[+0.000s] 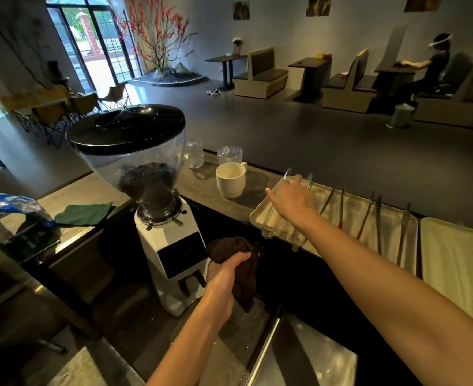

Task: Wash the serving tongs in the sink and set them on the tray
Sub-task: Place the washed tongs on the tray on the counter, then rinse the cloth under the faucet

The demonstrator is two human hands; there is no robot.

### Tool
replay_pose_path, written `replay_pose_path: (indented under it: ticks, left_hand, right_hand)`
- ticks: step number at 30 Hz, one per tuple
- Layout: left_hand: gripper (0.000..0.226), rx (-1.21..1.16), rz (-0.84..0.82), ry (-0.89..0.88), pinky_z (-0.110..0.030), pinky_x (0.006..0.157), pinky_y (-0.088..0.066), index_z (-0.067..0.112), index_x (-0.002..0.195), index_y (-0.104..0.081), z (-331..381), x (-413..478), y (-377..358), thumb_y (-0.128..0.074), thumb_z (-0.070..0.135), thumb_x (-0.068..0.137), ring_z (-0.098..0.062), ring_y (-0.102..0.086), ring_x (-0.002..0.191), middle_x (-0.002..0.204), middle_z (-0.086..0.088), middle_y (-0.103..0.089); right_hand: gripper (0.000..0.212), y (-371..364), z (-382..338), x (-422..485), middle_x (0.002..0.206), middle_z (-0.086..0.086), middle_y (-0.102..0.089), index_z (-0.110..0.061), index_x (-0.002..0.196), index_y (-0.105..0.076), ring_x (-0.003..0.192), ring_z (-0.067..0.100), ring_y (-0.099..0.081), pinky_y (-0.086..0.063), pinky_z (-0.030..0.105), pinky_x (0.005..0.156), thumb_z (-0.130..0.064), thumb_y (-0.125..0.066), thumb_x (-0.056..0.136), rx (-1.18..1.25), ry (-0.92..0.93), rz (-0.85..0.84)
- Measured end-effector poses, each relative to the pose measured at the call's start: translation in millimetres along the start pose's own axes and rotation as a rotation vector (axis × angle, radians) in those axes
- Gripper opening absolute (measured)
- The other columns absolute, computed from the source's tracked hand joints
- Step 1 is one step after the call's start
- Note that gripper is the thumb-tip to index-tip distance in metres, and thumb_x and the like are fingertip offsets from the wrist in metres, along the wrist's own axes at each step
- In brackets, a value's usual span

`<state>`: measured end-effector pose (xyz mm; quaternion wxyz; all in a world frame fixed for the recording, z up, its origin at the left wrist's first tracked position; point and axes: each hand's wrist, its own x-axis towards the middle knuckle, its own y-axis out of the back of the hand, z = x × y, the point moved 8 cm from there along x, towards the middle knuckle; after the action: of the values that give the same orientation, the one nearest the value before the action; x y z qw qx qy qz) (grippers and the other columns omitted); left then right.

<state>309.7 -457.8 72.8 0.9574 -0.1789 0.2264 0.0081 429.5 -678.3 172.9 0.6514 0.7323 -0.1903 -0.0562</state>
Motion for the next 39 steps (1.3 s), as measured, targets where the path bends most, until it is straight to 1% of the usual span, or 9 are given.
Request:
replay_pose_path:
  ticks: [4,6,11,14,19,22,31,35,39]
  left_hand:
    - [0.059,-0.013,-0.042,-0.030,-0.043,0.085,-0.057,0.014,0.120,-0.063,2.5,-1.9,6.4,-0.081,0.019,0.064,-0.032,-0.070,0.102,0.110,-0.014,-0.073]
    - [0.068,-0.032,-0.043,-0.029,-0.048,0.094,-0.054,0.012,0.124,-0.059,2.5,-6.8,14.7,-0.082,0.018,0.060,-0.033,-0.070,0.104,0.111,-0.015,-0.073]
    - [0.029,-0.027,-0.048,-0.069,-0.047,0.091,-0.055,-0.002,0.110,-0.065,6.5,-31.6,44.1,-0.061,-0.003,0.081,-0.038,-0.069,0.101,0.106,-0.025,-0.072]
    - [0.028,-0.015,0.036,-0.088,-0.034,0.068,-0.058,0.004,0.108,-0.065,5.1,-47.9,80.0,-0.065,-0.002,0.080,-0.031,-0.072,0.091,0.100,-0.020,-0.074]
    - [0.023,-0.020,0.142,-0.100,-0.043,0.086,-0.054,0.007,0.099,-0.068,1.9,-78.6,147.5,-0.064,-0.002,0.079,-0.032,-0.070,0.093,0.097,-0.018,-0.073]
    - [0.038,-0.045,0.243,-0.080,-0.046,0.089,-0.056,0.004,0.109,-0.070,-6.9,-98.8,204.2,-0.070,0.008,0.071,-0.036,-0.070,0.099,0.105,-0.022,-0.073]
    - [0.018,-0.126,0.514,-0.096,-0.033,0.073,-0.055,0.007,0.092,-0.071,-13.0,-164.3,346.5,-0.061,-0.003,0.080,-0.027,-0.069,0.077,0.077,-0.010,-0.074]
    - [0.014,-0.168,0.630,-0.047,-0.022,0.046,-0.053,-0.002,0.097,-0.068,-20.9,-200.1,401.1,-0.061,0.001,0.085,-0.015,-0.068,0.051,0.060,-0.005,-0.072]
    - [0.019,-0.263,0.668,-0.034,-0.027,0.054,-0.053,-0.004,0.100,-0.069,-28.5,-231.6,449.4,-0.060,0.009,0.089,-0.020,-0.067,0.057,0.066,-0.009,-0.071]
  right_hand:
    - [0.045,15.0,-11.1,-36.2,0.142,0.013,-0.048,-0.013,0.118,-0.062,0.098,0.027,-0.065,-0.041,0.033,0.067,-0.049,-0.042,0.100,0.091,0.113,0.071]
    - [0.034,16.7,-23.0,-62.4,0.119,0.005,-0.059,-0.018,0.104,-0.063,0.091,0.023,-0.062,-0.037,0.031,0.066,-0.047,-0.046,0.099,0.199,0.196,0.059]
    - [0.026,3.6,-60.0,-132.9,0.090,-0.006,-0.061,-0.027,0.090,-0.062,0.078,0.012,-0.053,-0.036,0.030,0.064,-0.050,-0.052,0.096,0.488,0.312,-0.051]
    - [0.024,-9.5,-90.6,-169.8,0.093,-0.008,-0.064,-0.029,0.089,-0.064,0.080,0.009,-0.055,-0.038,0.029,0.066,-0.050,-0.053,0.096,0.609,0.359,-0.107]
    - [0.025,-35.3,-153.2,-227.0,0.091,-0.008,-0.069,-0.024,0.092,-0.068,0.083,0.011,-0.063,-0.050,0.034,0.071,-0.046,-0.056,0.096,0.730,0.468,-0.228]
    - [0.023,-57.5,-200.5,-268.0,0.086,-0.011,-0.067,-0.028,0.087,-0.063,0.081,0.010,-0.061,-0.050,0.035,0.070,-0.047,-0.054,0.096,0.714,0.593,-0.327]
    - [0.027,-87.7,-320.7,-376.2,0.093,-0.008,-0.070,-0.027,0.099,-0.064,0.084,0.014,-0.063,-0.050,0.037,0.075,-0.052,-0.053,0.095,0.735,0.783,-0.587]
    - [0.024,-91.8,-367.4,-426.2,0.091,-0.009,-0.069,-0.025,0.098,-0.064,0.081,0.011,-0.063,-0.050,0.035,0.073,-0.047,-0.056,0.095,0.758,0.865,-0.629]
    - [0.033,-105.6,-405.6,-479.2,0.097,-0.012,-0.065,-0.032,0.105,-0.059,0.088,0.006,-0.062,-0.053,0.038,0.080,-0.059,-0.048,0.091,0.808,0.914,-0.710]
